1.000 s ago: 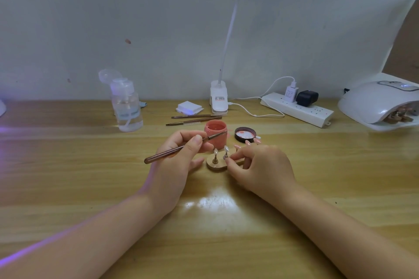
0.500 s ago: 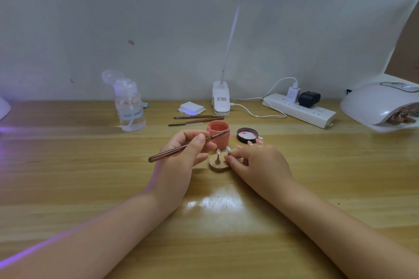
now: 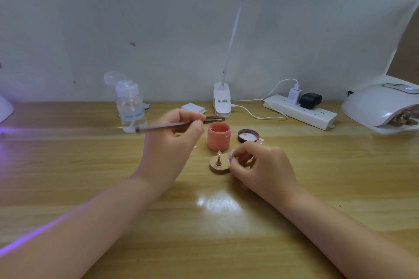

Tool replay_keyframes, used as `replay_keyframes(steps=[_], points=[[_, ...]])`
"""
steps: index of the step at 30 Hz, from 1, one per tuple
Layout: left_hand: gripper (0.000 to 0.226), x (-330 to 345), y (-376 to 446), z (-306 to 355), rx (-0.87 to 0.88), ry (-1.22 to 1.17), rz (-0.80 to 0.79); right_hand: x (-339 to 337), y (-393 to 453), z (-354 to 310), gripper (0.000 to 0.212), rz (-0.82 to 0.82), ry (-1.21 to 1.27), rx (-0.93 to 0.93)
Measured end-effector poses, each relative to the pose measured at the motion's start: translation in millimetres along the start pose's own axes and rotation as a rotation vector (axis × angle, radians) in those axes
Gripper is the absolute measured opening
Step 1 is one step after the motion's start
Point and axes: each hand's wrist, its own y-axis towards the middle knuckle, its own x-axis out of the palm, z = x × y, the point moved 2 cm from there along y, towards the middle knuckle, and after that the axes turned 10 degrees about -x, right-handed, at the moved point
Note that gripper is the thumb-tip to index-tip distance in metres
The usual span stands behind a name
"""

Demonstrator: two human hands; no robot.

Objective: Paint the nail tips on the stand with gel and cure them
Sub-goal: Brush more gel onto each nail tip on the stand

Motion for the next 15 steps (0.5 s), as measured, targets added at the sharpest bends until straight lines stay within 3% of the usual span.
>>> replay_keyframes(steps=[6,15], points=[[0.015,9.9,44.1,18.9,-0.005,0.393,0.009,-2.7,-0.1,-1.1,0.005,0.035,0.072,-0.069],[0.016,46.1,88.8,21.3,-0.038,0.869,-0.191,-3.3,-1.0,-0.5,0.005,0.056,0.135,-0.08]])
